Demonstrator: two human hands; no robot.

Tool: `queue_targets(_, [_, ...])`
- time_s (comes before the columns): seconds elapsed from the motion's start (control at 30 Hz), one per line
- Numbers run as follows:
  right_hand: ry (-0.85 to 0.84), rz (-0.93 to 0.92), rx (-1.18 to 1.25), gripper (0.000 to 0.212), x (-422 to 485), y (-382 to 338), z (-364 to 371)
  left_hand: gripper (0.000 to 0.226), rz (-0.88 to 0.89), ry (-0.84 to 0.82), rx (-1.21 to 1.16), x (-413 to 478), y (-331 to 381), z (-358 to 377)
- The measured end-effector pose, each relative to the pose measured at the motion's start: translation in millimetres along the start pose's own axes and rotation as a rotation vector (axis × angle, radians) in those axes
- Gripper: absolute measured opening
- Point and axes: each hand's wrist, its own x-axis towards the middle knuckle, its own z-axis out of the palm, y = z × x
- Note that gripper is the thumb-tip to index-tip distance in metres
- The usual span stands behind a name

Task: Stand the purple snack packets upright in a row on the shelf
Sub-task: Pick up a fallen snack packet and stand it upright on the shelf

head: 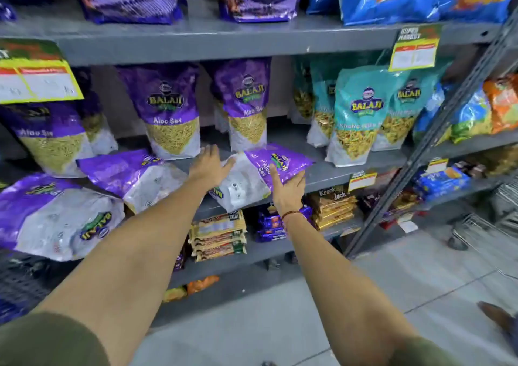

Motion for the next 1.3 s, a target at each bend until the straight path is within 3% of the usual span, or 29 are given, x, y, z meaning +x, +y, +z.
queue_targets(0.1, [-0.056, 0.262, 0.187, 0.108, -1, 2, 13, 0.060, -0.007, -0.125, -0.050, -2, -7, 10])
queue_targets(0.2, [-0.093, 0.402, 0.434, 0.093, -4, 0, 18, 0.049, 0.015, 0.017, -0.150, -5, -5, 9])
queue_targets(0.27, [-0.077, 0.405, 0.531, 0.086, -2, 2, 21, 0.044, 0.023, 0.068, -0.213, -1, -5, 4])
queue_targets(0.33, [-0.084, 0.383, 0.565, 0.088, -3, 5, 24, 0.041, -0.001, -0.010, -0.291, 6, -7, 7])
queue_targets(0.47, [-0.153, 0.394, 0.583, 0.088, 0, 5, 26, 0.083, -0.131, -0.313, -0.308, 14, -1, 25])
queue_targets(0.67, [-0.358, 0.372, 0.648, 0.078, 3, 9, 18, 0.093, -0.269, -0.340, -0.356, 28, 10, 40])
queue_targets(0.77, [-0.435, 0.361, 0.657, 0.070, 5, 8, 8, 0.084, -0.382, -0.606, -0.717, 30, 14, 32])
queue_targets(0.83, [-0.581, 0.378, 0.708, 0.057, 5, 5, -5, 0.075, -0.385, -0.730, -0.841, 28, 14, 23])
queue_targets(0.93, [-0.713, 0.389, 0.765, 0.041, 6, 6, -20, 0.057, -0.306, -0.853, -0.970, 26, 16, 17])
queue_targets(1.07, [-0.807, 0.343, 0.836, 0.014, 5, 10, -32, 0.050, -0.276, -0.875, -1.146, 23, 23, 17])
queue_targets(1.13, [-0.839, 0.315, 0.849, 0.018, 8, 15, -39, 0.048, -0.239, -0.867, -1.220, 24, 26, 19])
queue_targets(1.3, [-0.948, 0.353, 0.929, 0.069, 26, 15, -54, 0.049, -0.289, -0.796, -1.189, 20, 32, 16])
